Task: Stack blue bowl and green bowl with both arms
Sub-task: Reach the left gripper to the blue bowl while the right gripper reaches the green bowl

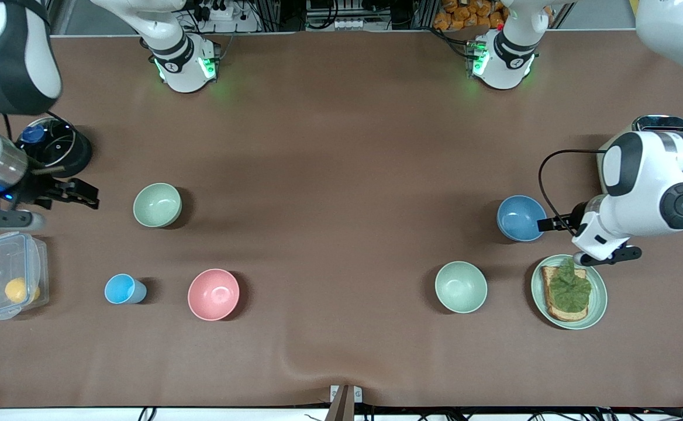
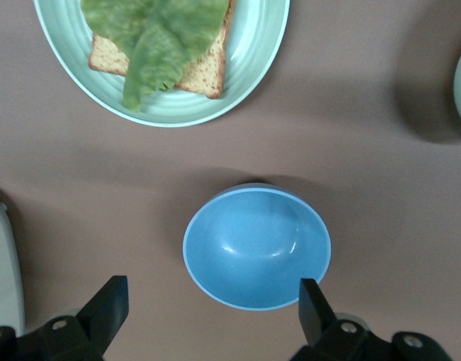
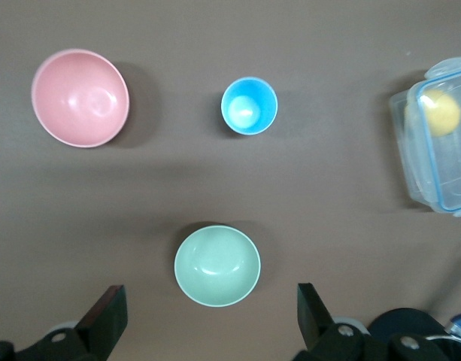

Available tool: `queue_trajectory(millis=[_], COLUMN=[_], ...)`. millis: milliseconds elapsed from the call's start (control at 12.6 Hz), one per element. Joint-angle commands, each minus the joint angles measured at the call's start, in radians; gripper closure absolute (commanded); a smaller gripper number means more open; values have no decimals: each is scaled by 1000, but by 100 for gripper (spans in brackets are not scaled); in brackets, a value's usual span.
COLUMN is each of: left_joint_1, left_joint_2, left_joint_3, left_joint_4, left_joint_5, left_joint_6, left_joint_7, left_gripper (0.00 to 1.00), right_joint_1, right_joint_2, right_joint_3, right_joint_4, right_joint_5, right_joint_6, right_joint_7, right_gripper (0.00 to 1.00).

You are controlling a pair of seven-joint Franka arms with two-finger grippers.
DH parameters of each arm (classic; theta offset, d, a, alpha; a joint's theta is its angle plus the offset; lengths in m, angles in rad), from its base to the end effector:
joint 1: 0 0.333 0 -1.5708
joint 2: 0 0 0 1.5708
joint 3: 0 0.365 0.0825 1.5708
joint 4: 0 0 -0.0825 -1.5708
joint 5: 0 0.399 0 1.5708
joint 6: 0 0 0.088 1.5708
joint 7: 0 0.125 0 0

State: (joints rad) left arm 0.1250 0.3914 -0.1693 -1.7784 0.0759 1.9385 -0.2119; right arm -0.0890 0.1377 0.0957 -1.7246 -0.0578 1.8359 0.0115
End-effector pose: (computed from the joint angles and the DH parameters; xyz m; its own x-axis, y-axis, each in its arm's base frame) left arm 0.6485 -0.0134 0.3433 0.9660 0.1388 -0.2183 0.1320 -0.9902 -0.0455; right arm 0.6223 -0.0045 0.5207 0.9996 0.0098 -0.0255 0.0109 -0.9990 0.0425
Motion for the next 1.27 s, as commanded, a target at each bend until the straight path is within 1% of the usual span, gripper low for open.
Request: queue_trajectory(millis=[0,80,159,318,478,637,716,796,876,955,1035,1114,1194], left_joint_1=[8,13,24,61,79,84,84,82,84,87,85,85,85], left_joint_2=[-11,-11,-6,9,39,66,72,81,87,95,98,101,109], left_joint_3=[-4,-3,-3,-3,-3,-3,-3,-3,-3,-3,-4,-4,-4], left_joint_4=[-80,-97,-114,-156,-159,-159,-159,-162,-162,-162,-162,-162,-162], left_joint_5=[13,13,13,13,13,13,13,13,13,13,13,12,12], left_joint_6=[84,101,112,173,192,206,206,206,206,206,206,206,206], left_joint_7=[35,51,68,120,144,146,146,146,146,146,146,144,146], left_gripper=[0,0,0,0,0,0,0,0,2,3,6,11,20], right_joint_1=[-28,-28,-28,-37,-81,-127,-146,-147,-147,-146,-144,-144,-146], right_joint_2=[-13,-15,-12,8,42,107,138,155,169,177,190,210,224], right_joint_3=[9,9,9,9,10,10,9,9,9,9,10,10,10], right_joint_4=[-162,-221,-263,-346,-410,-415,-415,-417,-429,-456,-490,-513,-518], right_joint_5=[-5,-5,-5,-5,7,54,76,93,105,114,115,115,115], right_joint_6=[150,227,283,385,475,482,485,491,505,549,622,687,709], right_joint_7=[-16,-18,-27,-80,-180,-279,-319,-330,-331,-331,-331,-332,-346], right_gripper=[0,0,0,0,0,0,4,3,3,3,5,10,28])
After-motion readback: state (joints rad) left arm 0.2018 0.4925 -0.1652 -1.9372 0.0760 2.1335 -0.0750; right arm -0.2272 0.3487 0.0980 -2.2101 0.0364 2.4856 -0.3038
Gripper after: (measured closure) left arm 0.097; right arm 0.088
